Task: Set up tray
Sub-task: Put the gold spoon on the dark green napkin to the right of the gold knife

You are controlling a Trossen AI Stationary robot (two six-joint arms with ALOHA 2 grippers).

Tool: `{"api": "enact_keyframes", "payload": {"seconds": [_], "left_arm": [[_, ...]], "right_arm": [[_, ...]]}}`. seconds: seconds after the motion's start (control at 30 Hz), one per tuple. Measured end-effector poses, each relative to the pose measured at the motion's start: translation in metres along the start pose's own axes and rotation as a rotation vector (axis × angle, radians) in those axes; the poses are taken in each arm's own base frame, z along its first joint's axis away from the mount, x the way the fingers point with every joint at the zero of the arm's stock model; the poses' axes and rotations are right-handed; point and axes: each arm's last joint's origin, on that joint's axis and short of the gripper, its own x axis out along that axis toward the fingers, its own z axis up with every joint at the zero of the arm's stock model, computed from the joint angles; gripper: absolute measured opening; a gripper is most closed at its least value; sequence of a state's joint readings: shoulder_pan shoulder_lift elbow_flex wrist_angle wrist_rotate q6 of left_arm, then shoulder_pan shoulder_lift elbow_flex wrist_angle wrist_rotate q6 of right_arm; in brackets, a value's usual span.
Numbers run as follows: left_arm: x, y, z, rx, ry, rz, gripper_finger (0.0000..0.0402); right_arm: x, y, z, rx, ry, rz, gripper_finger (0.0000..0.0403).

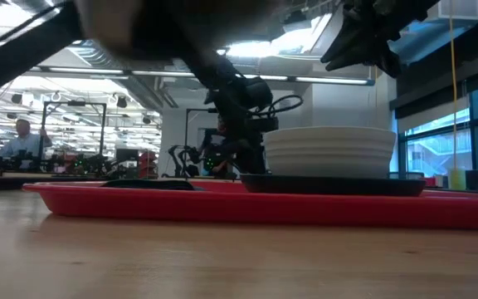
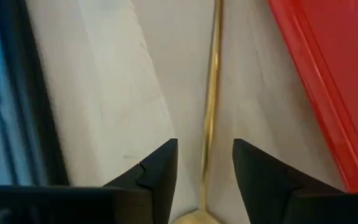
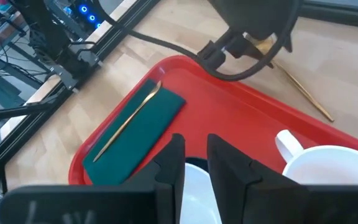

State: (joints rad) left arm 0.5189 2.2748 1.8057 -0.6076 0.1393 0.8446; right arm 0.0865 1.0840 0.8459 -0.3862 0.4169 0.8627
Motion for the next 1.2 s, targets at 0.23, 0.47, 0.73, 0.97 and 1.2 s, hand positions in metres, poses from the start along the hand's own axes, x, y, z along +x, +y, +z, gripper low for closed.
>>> {"api": "enact_keyframes", "payload": {"seconds": [0.23,0.47,0.73,0.97,1.2], "left_arm": [[0.014,0.002,-0.004,-0.001,0.044,0.0,0.0124],[0.015,0.0,-0.006,0.031,0.114,0.02,0.0137],[0.02,0.004,-0.014,-0.077,0.118,0.001,0.0132],[0.02,0.006,-0.018,-0.152,0.096,-0.03,0.0116],[0.02,0.006,-0.019,-0.231,0.096,-0.028,0.0101]], "right_arm": [[0.004,-0.006,0.007,0.028,0.029,0.01,0.0071],[0.008,-0.013,0.013,0.059,0.087,0.048,0.0071],[0.01,-0.017,0.017,0.082,0.124,0.074,0.0071],[0.01,-0.017,0.017,0.085,0.163,0.109,0.0071],[0.01,-0.017,0.017,0.084,0.172,0.118,0.0071]]}}
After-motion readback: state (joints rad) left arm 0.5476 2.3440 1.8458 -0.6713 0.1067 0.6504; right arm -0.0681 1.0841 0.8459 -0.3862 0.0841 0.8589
